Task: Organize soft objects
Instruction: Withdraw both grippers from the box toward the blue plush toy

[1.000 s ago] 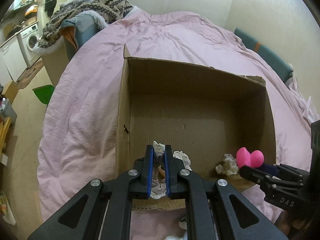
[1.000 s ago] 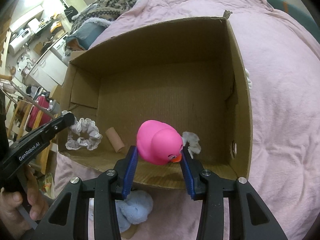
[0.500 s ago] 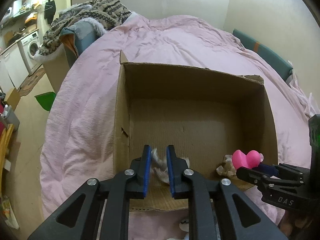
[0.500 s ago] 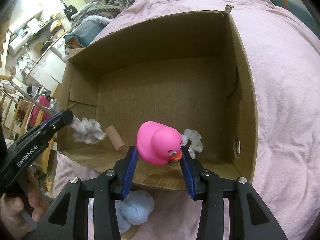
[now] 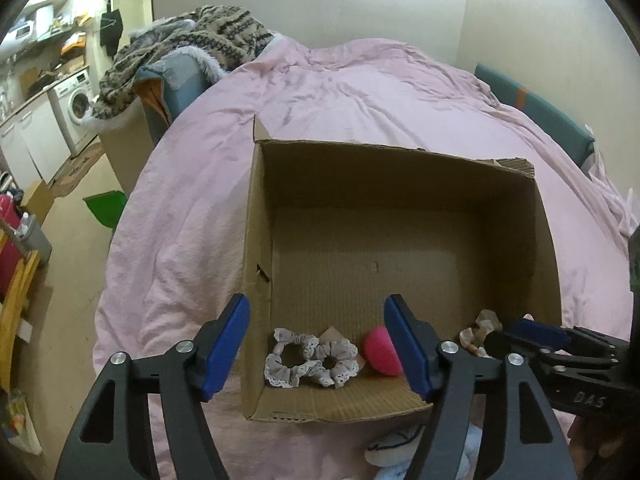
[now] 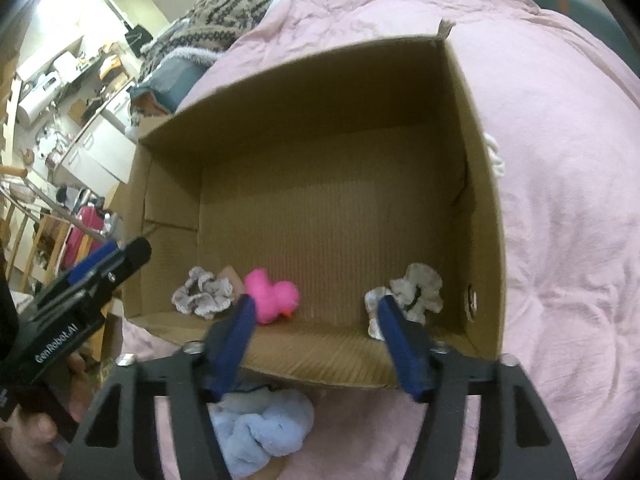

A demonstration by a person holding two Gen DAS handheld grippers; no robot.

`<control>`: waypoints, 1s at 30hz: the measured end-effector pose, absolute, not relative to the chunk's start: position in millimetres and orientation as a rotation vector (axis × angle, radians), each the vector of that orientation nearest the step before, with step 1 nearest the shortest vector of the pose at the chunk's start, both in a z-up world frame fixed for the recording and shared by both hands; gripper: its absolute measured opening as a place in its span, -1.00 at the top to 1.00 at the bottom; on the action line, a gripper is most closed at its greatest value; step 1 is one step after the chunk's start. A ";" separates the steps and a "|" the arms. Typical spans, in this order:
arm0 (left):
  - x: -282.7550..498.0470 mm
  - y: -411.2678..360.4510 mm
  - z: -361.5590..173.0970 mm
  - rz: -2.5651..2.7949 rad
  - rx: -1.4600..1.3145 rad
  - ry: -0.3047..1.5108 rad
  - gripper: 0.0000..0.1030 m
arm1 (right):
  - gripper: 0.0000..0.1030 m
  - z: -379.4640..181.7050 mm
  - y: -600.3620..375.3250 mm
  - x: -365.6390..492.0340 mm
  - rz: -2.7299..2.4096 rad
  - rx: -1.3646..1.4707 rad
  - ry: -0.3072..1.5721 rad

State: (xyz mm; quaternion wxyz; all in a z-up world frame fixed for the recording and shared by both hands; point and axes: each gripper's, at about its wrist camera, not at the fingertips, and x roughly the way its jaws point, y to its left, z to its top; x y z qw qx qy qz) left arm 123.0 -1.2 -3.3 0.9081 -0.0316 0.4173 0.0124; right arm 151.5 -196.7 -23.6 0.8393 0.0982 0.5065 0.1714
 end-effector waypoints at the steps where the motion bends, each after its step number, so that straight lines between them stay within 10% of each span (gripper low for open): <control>1: 123.6 -0.2 -3.9 0.025 -0.071 0.867 -0.30 | -0.38 -22.5 -197.6 151.6 0.363 0.212 1.066; 30: 70.0 13.5 8.9 0.067 -0.057 0.879 -0.30 | -0.39 3.1 -203.9 110.0 0.400 0.222 1.052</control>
